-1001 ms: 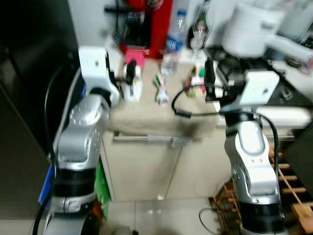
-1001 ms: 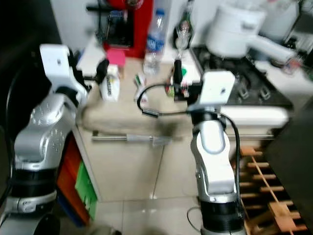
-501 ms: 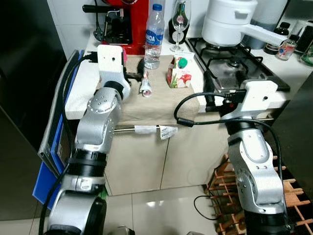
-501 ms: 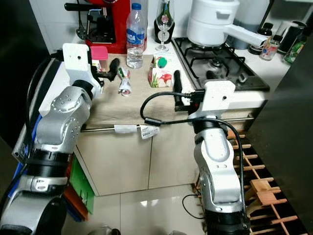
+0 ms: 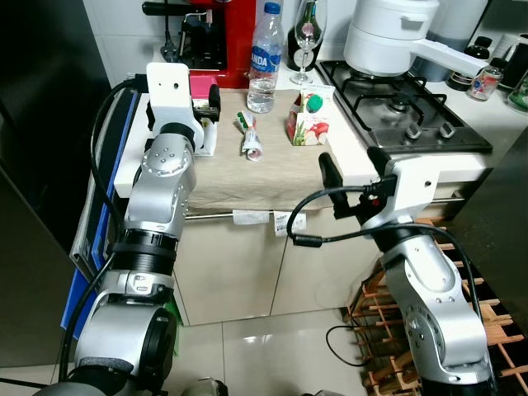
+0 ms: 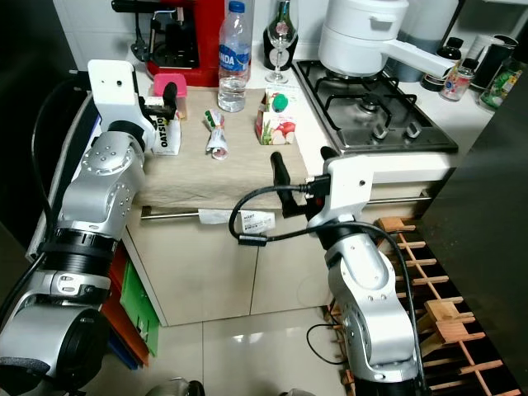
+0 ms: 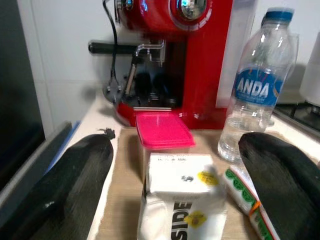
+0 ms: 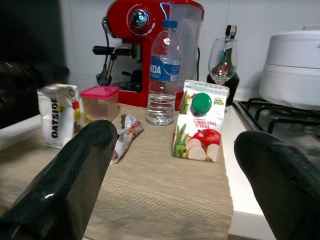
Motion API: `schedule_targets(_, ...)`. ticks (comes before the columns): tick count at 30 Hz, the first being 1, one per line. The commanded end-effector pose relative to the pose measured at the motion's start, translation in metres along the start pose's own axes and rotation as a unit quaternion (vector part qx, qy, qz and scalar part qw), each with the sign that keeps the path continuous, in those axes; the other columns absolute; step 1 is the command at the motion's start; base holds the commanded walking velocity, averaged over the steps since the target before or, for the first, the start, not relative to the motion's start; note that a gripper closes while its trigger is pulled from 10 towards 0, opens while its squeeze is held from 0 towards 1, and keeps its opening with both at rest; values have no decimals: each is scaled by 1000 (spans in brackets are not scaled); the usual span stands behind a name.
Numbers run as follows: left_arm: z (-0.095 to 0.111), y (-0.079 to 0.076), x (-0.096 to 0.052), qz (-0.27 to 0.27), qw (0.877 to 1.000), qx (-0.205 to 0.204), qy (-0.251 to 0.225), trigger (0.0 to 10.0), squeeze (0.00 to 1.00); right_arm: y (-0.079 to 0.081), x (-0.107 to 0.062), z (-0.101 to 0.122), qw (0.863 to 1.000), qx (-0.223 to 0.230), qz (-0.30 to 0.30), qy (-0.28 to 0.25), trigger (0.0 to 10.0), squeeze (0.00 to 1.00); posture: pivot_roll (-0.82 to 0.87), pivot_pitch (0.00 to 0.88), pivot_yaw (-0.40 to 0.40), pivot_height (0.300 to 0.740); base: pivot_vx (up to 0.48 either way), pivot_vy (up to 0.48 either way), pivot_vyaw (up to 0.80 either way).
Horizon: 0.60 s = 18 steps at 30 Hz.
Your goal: Restocking fridge
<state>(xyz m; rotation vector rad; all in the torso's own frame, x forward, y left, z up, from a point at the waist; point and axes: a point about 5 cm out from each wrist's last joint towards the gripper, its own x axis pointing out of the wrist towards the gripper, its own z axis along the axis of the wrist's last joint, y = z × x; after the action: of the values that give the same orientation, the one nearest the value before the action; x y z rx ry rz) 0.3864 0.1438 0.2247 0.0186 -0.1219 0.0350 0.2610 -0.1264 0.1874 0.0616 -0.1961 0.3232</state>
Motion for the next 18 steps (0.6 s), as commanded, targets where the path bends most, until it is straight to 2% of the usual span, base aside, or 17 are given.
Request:
schedule_targets(1, 7, -4, 5, -7, 1000, 1, -10, 10000, 0, 3, -4, 4, 1000, 3, 10, 0, 10000, 39, -168, 72, -28, 740, 0, 0, 0)
schedule_targets(10, 6, -6, 16, -10, 1000, -5, 1, 10000, 0, 13, -8, 4, 999, 10, 49, 22, 10000, 39, -201, 100, -37, 740, 0, 0, 0)
schedule_targets(18, -7, -4, 20, 7, 1000, 1, 22, 10000, 0, 17, -9, 3, 997, 12, 65, 35, 10000, 27, -210, 112, -49, 740, 0, 0, 0)
